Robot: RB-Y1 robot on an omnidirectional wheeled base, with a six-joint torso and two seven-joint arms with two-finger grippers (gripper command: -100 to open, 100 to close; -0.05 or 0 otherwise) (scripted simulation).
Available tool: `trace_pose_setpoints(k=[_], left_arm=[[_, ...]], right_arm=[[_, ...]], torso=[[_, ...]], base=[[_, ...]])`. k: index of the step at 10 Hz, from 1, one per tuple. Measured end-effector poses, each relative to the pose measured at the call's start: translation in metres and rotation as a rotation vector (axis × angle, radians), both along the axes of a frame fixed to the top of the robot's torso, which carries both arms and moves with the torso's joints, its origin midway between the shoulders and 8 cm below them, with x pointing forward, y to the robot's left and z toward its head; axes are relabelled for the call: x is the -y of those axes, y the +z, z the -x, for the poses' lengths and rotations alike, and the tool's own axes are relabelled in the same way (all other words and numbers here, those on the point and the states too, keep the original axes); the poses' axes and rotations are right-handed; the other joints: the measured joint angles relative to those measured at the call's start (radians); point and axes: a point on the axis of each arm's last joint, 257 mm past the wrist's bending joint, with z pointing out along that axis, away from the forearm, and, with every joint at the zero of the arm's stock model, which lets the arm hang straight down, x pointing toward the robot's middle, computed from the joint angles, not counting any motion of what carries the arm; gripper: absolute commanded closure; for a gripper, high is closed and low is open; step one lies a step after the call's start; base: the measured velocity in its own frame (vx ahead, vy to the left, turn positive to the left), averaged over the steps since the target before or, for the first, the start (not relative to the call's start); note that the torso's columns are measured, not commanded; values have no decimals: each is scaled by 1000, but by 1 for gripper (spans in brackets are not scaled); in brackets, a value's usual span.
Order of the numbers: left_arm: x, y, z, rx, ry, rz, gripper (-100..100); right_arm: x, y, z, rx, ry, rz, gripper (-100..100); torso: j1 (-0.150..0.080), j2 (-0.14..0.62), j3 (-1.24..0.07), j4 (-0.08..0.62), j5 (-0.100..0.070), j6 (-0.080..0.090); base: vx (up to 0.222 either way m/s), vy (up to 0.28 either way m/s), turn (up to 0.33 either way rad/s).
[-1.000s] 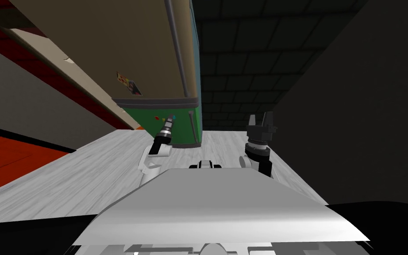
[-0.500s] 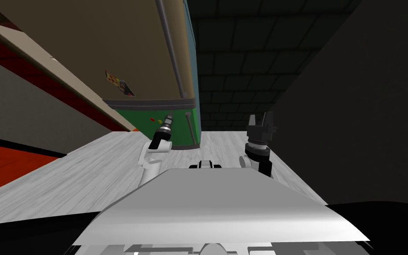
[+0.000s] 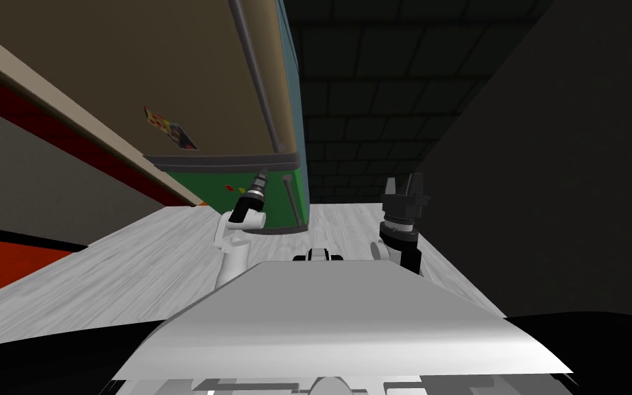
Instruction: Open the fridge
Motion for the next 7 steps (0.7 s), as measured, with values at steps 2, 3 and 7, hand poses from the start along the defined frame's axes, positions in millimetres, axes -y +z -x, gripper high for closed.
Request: trace_pose_setpoints(k=[2,3,7], left_arm=[[-1,5,-7,-19,12,-4,-100],[-3,5,-10,-34,19,-4,-100],[-3,16,-22,-70,33,-10,-100]], right_arm=[[0,0,0,0,0,0,0],[0,0,0,0,0,0,0],[0,0,0,0,0,0,0]], torso=[[0,0,0,0,0,0],[1,0,0,0,0,0],[0,0,0,0,0,0]], base=[[43,-17,-40],[36,-5,-46],[28,-4,-35]])
